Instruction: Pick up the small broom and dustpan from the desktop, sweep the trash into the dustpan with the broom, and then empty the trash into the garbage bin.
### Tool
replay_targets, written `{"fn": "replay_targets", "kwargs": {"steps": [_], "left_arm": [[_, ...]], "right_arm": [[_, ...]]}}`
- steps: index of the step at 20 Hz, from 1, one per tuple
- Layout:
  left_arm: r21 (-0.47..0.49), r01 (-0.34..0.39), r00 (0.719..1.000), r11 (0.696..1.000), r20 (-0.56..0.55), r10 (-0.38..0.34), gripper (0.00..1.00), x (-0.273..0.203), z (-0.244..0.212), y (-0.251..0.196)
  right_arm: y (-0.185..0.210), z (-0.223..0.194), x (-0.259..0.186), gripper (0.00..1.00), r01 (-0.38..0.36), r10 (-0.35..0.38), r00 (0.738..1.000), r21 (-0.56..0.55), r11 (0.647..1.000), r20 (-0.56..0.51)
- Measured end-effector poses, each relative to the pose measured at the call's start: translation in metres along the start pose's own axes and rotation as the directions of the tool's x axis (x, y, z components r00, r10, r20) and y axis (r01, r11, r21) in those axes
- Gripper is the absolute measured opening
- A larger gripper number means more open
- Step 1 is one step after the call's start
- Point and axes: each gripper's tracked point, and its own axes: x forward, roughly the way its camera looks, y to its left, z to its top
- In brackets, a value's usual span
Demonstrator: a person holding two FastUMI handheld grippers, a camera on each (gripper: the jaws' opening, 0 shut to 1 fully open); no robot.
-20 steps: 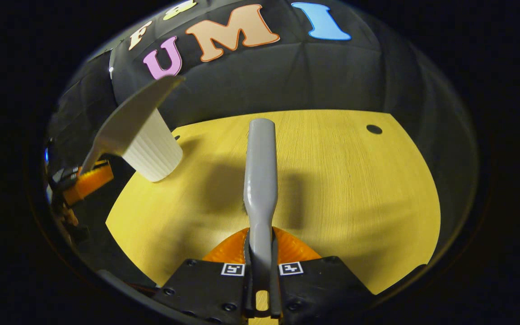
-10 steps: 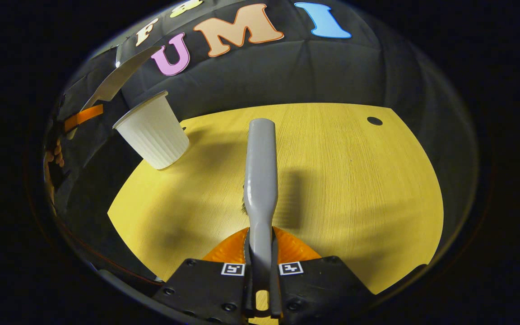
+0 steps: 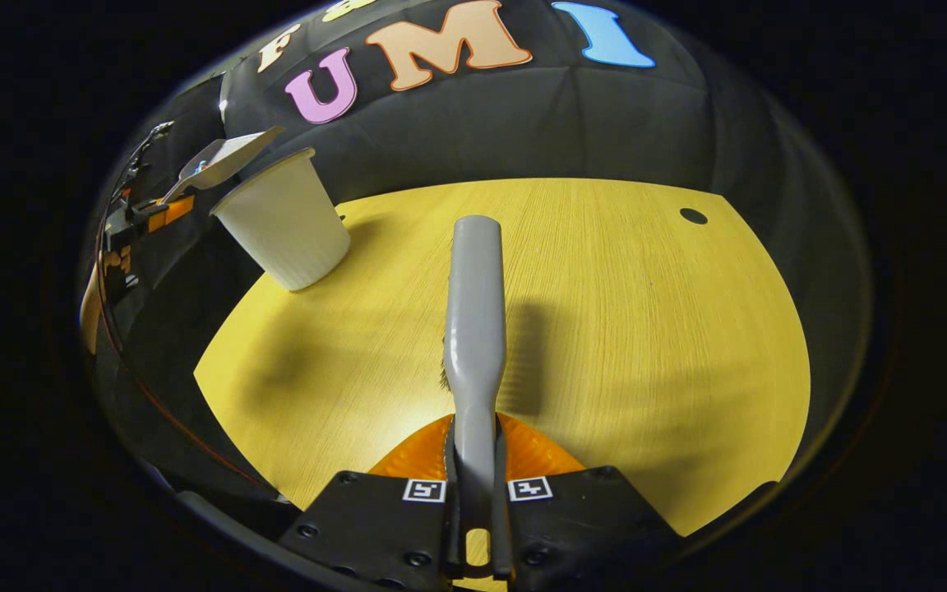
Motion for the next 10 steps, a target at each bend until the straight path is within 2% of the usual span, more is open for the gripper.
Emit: {"fn": "replay_targets", "kwargs": {"steps": [3,5,8,9,10], "left_arm": [[0.144,-0.003,1.000,0.990,-0.014,0.006,0.24,0.010,-0.011,0.005],[0.253,-0.010,1.000,0.967,-0.010,0.013,0.24,0.007,-0.015,0.001],[0.404,-0.036,0.999,0.914,0.004,0.038,0.27,0.013,-0.018,0.009],[0.456,-0.046,0.999,0.889,0.010,0.046,0.27,0.013,-0.016,0.013],[0.521,-0.065,0.998,0.851,0.027,0.059,0.27,0.012,-0.013,0.017]], "right_arm": [[-0.004,0.002,-0.001,0.12,-0.011,0.011,1.000,-0.013,1.000,-0.018],[-0.005,0.009,-0.004,0.12,-0.018,0.018,0.999,-0.026,1.000,-0.030],[-0.006,0.014,-0.009,0.12,-0.028,0.027,0.999,-0.037,0.999,-0.030],[-0.006,0.014,-0.010,0.12,-0.032,0.031,0.999,-0.040,0.999,-0.032],[-0.007,0.014,-0.010,0.12,-0.032,0.030,0.999,-0.045,0.998,-0.032]]}}
